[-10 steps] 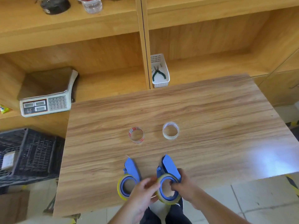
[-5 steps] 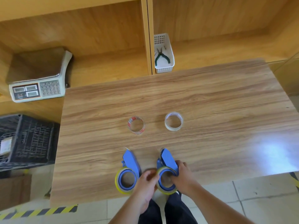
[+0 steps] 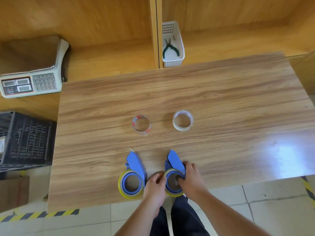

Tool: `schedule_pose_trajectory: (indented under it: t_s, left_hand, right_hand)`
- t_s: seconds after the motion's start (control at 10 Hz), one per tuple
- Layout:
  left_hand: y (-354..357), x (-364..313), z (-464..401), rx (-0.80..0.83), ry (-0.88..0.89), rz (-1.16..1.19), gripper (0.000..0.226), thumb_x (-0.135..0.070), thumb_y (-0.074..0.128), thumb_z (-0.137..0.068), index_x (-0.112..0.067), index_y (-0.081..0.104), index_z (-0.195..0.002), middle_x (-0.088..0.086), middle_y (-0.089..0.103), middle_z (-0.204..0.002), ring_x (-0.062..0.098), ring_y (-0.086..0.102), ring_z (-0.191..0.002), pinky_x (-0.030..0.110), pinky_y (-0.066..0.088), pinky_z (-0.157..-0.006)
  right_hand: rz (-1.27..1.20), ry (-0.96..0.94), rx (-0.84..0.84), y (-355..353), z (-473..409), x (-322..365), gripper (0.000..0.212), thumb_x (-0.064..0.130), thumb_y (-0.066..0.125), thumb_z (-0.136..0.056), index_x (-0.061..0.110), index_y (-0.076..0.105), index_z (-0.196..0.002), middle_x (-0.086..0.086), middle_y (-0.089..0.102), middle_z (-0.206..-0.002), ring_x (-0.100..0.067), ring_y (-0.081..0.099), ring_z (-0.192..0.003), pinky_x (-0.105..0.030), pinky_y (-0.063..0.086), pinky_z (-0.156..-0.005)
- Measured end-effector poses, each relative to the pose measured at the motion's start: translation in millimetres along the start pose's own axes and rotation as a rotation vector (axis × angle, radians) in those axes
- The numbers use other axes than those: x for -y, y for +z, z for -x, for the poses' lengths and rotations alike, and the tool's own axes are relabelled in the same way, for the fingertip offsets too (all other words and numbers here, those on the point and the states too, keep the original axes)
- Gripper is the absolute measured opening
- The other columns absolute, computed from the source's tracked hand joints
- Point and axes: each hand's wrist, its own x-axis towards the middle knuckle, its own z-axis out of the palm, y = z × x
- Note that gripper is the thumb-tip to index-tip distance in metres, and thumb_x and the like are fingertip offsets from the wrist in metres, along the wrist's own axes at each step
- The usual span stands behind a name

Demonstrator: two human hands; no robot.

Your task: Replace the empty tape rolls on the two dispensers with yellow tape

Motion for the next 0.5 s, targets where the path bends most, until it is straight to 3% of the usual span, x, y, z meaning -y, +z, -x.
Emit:
schedule_pose_trajectory:
  t_s: [0.2, 0.4, 0.5]
  left_hand:
    - [-2.9, 3.4, 1.4, -0.016, 0.005, -0.069, 0.043, -0.038, 0.054, -0.103, -0.033, 0.052, -0.145, -0.016, 0.057, -0.120, 0.012, 0.056, -0.106, 0.031, 0.048, -0.095]
    - [-13.7, 3.4, 11.0, 0.023, 0.044, -0.008, 0.045, -0.031, 0.059, -0.101, -0.027, 0.051, -0.145, -0.011, 0.064, -0.132, 0.009, 0.061, -0.112, 0.026, 0.045, -0.100]
    - [-21.8, -1.7, 22.8, 0.043, 0.071, 0.040, 0.043, -0.030, 0.060, -0.101, -0.024, 0.053, -0.143, -0.009, 0.064, -0.131, 0.004, 0.063, -0.105, 0.022, 0.049, -0.088]
  right_hand:
    - [-0.005, 0.016, 0.005, -0.5, 3.8, 4.1, 0.060, 0.017, 0.065, -0.083, 0.029, 0.043, -0.138, 0.001, 0.044, -0.124, -0.023, 0.058, -0.106, -0.034, 0.055, -0.088]
    - [0.036, 0.001, -0.046, -9.6, 16.1, 15.3, 0.073, 0.022, 0.068, -0.078, 0.023, 0.037, -0.145, -0.006, 0.040, -0.136, -0.030, 0.046, -0.121, -0.039, 0.046, -0.101]
    - [0.063, -0.025, -0.091, -16.5, 28.7, 23.4, 0.078, 0.024, 0.067, -0.079, 0.025, 0.032, -0.148, -0.006, 0.039, -0.138, -0.031, 0.042, -0.124, -0.040, 0.043, -0.103]
